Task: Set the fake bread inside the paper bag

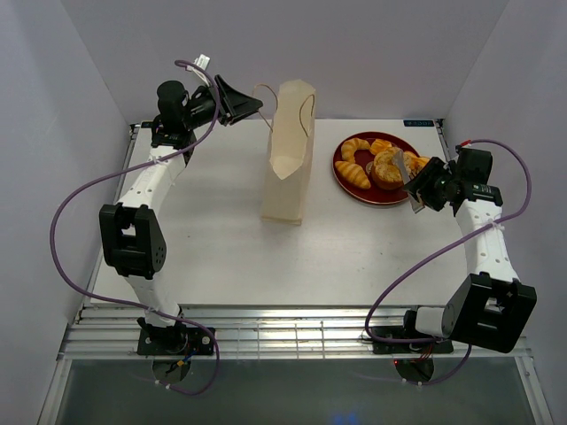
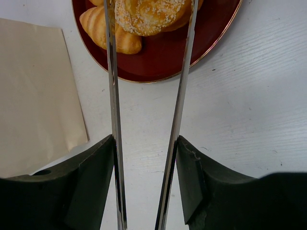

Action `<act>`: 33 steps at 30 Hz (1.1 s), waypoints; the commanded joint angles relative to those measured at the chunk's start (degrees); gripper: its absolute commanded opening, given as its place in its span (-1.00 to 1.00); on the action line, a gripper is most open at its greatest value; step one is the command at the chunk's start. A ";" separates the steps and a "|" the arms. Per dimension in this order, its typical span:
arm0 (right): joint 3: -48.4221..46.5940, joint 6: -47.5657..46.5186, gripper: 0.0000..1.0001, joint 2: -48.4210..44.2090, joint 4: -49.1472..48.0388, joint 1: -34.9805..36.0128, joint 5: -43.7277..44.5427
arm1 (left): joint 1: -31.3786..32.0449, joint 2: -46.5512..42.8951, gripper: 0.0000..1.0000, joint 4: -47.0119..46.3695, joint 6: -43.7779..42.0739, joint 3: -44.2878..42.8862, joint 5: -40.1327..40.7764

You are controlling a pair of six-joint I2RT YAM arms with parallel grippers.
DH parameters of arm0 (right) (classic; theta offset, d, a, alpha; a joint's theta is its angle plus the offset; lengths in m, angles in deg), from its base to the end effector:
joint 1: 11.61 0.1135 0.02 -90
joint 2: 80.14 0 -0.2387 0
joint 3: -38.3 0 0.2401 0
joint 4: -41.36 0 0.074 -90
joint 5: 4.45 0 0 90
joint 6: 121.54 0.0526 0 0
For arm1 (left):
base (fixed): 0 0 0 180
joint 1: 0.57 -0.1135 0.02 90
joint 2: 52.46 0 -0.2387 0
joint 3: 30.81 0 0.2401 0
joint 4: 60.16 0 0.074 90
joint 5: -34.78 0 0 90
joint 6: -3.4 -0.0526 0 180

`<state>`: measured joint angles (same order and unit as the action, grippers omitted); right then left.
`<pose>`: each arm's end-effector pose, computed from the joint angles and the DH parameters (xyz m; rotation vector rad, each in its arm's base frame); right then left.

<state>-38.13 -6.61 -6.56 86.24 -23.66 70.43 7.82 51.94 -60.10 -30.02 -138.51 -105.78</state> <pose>0.2816 -0.0461 0.2709 0.6020 2.2294 0.4191 0.4158 -0.1024 0.3646 0.0755 1.7574 -1.5211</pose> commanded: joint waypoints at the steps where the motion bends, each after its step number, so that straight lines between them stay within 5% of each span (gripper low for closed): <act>1: 0.26 -1.63 0.15 -1.42 -1.16 -0.51 0.17 | -0.12 -1.30 0.11 -2.02 0.02 -1.96 -0.76; 12: 1.66 -2.86 0.15 -4.59 0.43 -0.60 1.05 | -0.12 -0.86 -0.51 -2.37 0.29 -1.25 -0.67; 33: 3.86 -3.14 0.13 -3.27 -2.72 -2.62 -0.18 | 0.32 -0.95 -0.88 -4.57 1.87 0.42 -1.29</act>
<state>-34.43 -9.76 -10.69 87.97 -25.92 72.18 7.88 51.94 -62.90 -28.38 -138.49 -106.44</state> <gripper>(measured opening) 0.568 0.128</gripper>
